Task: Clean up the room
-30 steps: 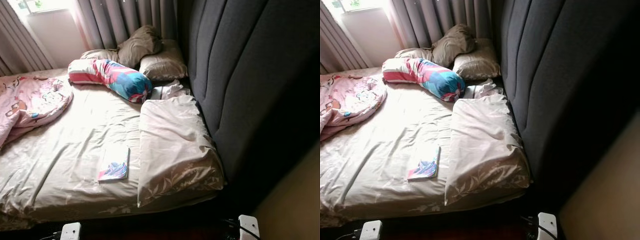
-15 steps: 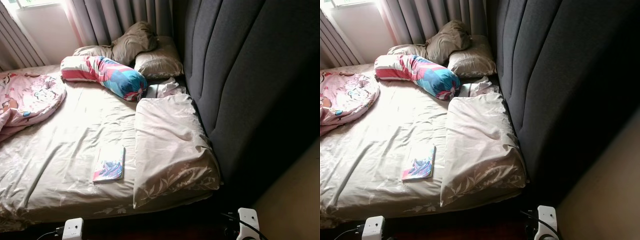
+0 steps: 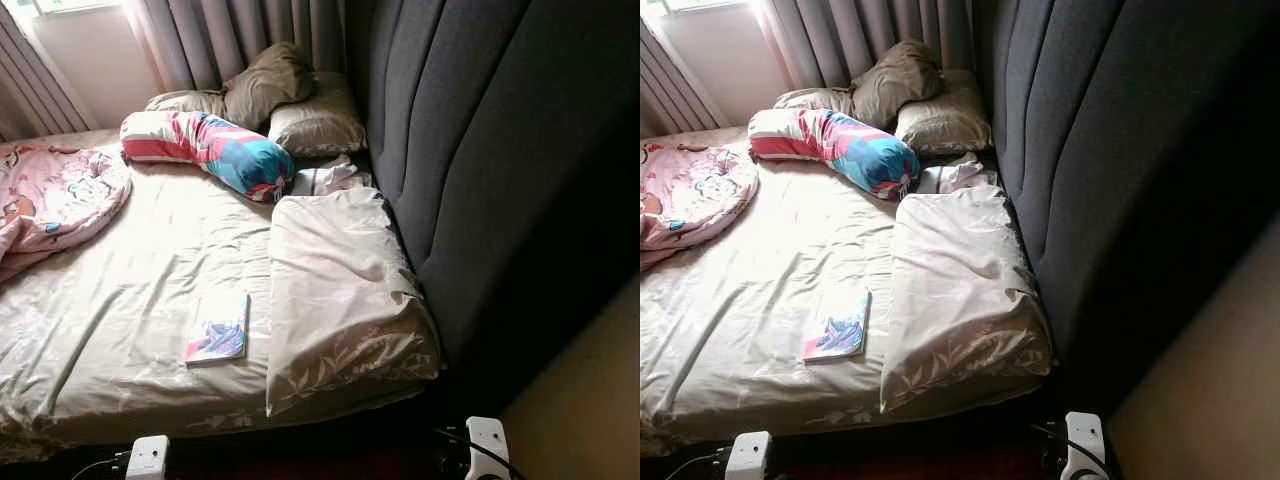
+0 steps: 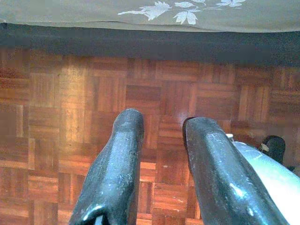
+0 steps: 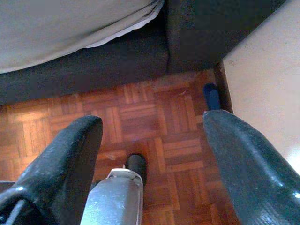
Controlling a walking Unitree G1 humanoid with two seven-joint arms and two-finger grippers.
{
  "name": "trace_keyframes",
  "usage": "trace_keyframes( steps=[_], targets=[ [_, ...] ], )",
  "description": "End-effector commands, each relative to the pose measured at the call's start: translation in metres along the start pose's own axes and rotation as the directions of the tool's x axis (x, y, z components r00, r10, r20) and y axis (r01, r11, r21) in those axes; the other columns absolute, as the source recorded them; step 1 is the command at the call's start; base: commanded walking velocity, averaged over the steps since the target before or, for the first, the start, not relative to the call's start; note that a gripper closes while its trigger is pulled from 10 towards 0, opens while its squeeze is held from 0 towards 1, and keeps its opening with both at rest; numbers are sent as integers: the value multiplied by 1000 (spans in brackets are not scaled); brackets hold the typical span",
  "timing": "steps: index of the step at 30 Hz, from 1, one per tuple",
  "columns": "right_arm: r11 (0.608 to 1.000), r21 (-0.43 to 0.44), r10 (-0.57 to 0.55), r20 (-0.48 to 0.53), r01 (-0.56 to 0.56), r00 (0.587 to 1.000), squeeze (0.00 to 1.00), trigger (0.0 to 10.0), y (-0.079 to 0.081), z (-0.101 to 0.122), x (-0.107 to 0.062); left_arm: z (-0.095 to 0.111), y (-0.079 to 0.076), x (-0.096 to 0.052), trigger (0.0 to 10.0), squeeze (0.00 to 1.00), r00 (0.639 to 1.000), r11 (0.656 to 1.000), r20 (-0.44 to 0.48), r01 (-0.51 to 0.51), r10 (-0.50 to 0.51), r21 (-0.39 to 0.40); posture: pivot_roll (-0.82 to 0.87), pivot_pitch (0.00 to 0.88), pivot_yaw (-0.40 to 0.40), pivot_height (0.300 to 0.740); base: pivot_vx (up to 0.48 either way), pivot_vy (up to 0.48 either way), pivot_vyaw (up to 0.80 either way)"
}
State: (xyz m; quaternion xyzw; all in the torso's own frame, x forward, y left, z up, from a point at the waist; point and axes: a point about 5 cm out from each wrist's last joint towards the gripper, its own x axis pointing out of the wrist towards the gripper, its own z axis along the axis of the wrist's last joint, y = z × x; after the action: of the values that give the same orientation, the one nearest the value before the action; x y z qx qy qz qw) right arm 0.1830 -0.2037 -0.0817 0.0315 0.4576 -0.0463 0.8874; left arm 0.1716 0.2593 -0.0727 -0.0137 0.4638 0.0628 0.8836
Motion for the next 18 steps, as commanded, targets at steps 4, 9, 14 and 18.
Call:
trace_keyframes(
  steps=[4, 9, 14, 18],
  targets=[
    [1000, 9, 9, -14, -9, 1000, 0, 10000, 3, -4, 0, -3, 5, -1, 10000, 0, 1000, 1000, -18, -10, 10, 8, -148, 0, 47, 740, 0, 0, 0],
    [1000, -4, 16, -25, -16, 1000, 0, 10000, 5, -7, -1, -3, 9, -2, 10000, 0, 999, 999, -22, -31, 31, 9, -145, 0, 46, 740, 0, 0, 0],
    [1000, -2, 16, -30, -16, 999, 0, 10000, 4, -10, -1, -7, 10, -3, 10000, 0, 999, 999, -31, -39, 39, 3, -149, 0, 50, 740, 0, 0, 0],
    [1000, 1, 13, -37, -13, 999, 0, 10000, 5, -13, -2, -6, 12, -3, 10000, 0, 999, 999, -29, -39, 39, 9, -151, 0, 52, 740, 0, 0, 0]
  ],
)
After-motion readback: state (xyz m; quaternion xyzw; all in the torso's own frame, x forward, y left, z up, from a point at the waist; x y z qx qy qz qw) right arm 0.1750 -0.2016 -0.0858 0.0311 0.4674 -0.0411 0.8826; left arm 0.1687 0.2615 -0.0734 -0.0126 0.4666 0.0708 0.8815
